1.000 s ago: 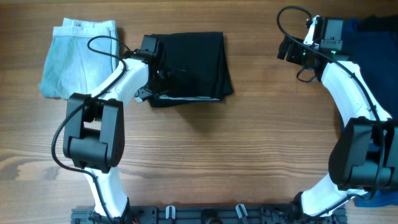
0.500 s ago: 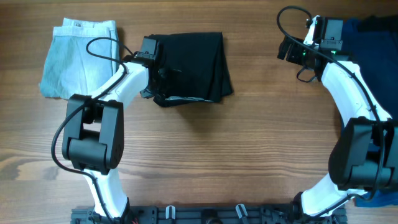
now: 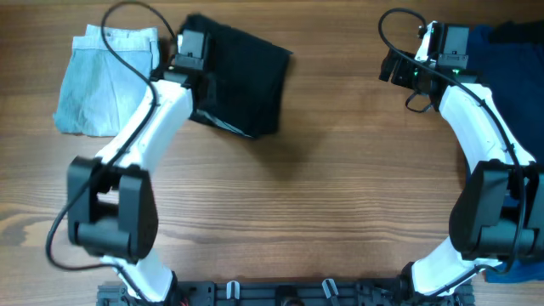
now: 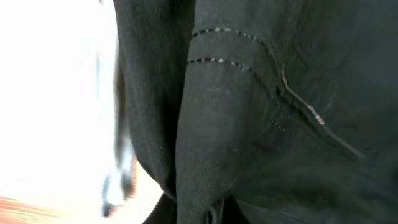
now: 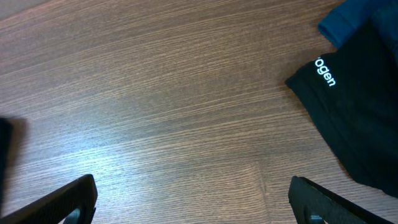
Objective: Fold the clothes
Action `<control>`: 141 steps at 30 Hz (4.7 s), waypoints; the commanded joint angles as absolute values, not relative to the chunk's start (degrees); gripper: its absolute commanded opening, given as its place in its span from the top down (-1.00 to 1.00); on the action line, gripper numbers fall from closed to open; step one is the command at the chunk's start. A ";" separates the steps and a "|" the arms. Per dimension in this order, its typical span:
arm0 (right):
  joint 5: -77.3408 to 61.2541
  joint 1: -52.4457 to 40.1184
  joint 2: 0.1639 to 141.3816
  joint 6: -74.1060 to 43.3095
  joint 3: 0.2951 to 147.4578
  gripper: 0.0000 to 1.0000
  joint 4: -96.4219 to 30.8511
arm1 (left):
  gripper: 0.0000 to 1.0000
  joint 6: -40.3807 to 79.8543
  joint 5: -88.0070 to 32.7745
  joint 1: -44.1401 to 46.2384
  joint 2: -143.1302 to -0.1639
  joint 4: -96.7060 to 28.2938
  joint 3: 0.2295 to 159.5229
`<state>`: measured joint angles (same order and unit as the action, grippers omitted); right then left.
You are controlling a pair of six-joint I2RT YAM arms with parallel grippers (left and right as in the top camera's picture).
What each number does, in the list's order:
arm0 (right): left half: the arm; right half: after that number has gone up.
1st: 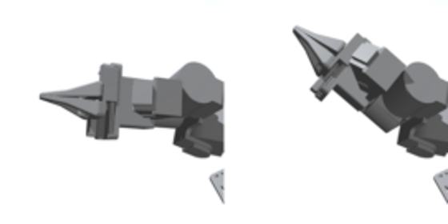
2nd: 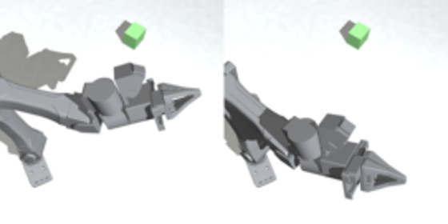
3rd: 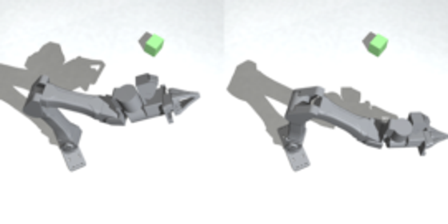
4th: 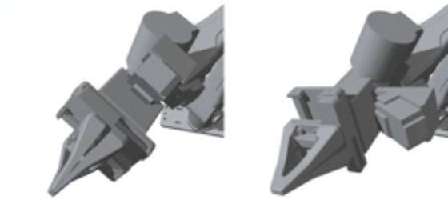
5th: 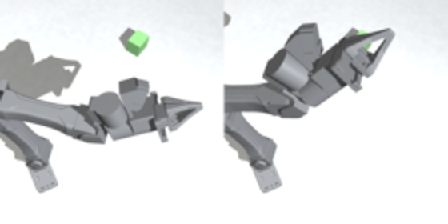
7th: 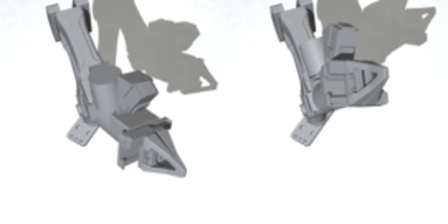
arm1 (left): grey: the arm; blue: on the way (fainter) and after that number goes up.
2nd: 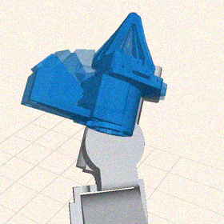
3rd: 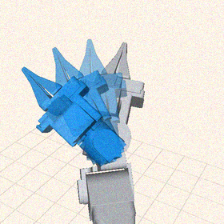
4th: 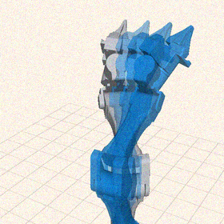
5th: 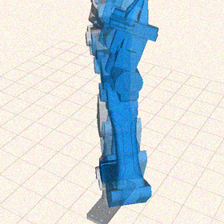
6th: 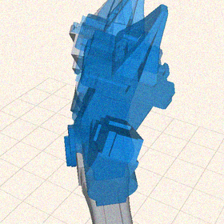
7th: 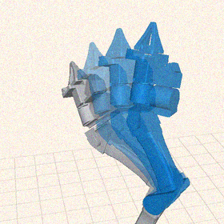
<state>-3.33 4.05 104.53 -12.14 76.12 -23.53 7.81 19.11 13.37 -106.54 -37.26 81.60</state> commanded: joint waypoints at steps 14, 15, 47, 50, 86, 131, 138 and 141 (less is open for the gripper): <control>-2.57 3.99 104.77 -12.03 76.16 -0.99 -23.38 | 0.92 -9.72 27.77 0.93 -98.98 -29.50 83.33; -2.57 3.99 104.77 -12.01 76.16 -0.99 -23.40 | 0.92 -10.17 27.77 0.38 -98.98 -29.45 83.33; -2.57 3.99 104.77 -12.03 76.18 -0.99 -23.38 | 0.71 -10.26 14.61 -18.28 -107.35 -24.97 84.44; -2.57 3.99 104.77 -12.01 76.18 -0.99 -23.38 | 0.55 -10.07 14.59 -19.57 -108.84 -24.10 84.44; -2.57 3.99 104.77 -12.01 76.18 -0.99 -23.38 | 0.92 9.50 -30.68 -23.46 -104.40 -27.18 84.62; -2.57 3.99 104.77 -12.01 76.18 -0.99 -23.40 | -1.00 27.49 -10.37 0.82 -101.32 -26.35 84.53; -2.57 3.99 104.77 -12.01 76.18 -0.99 -23.38 | -0.99 27.49 -10.37 2.13 -101.32 -26.41 84.53; -2.57 3.99 104.77 -12.01 76.18 -0.99 -23.38 | -1.00 27.49 -10.37 2.13 -101.32 -26.41 84.53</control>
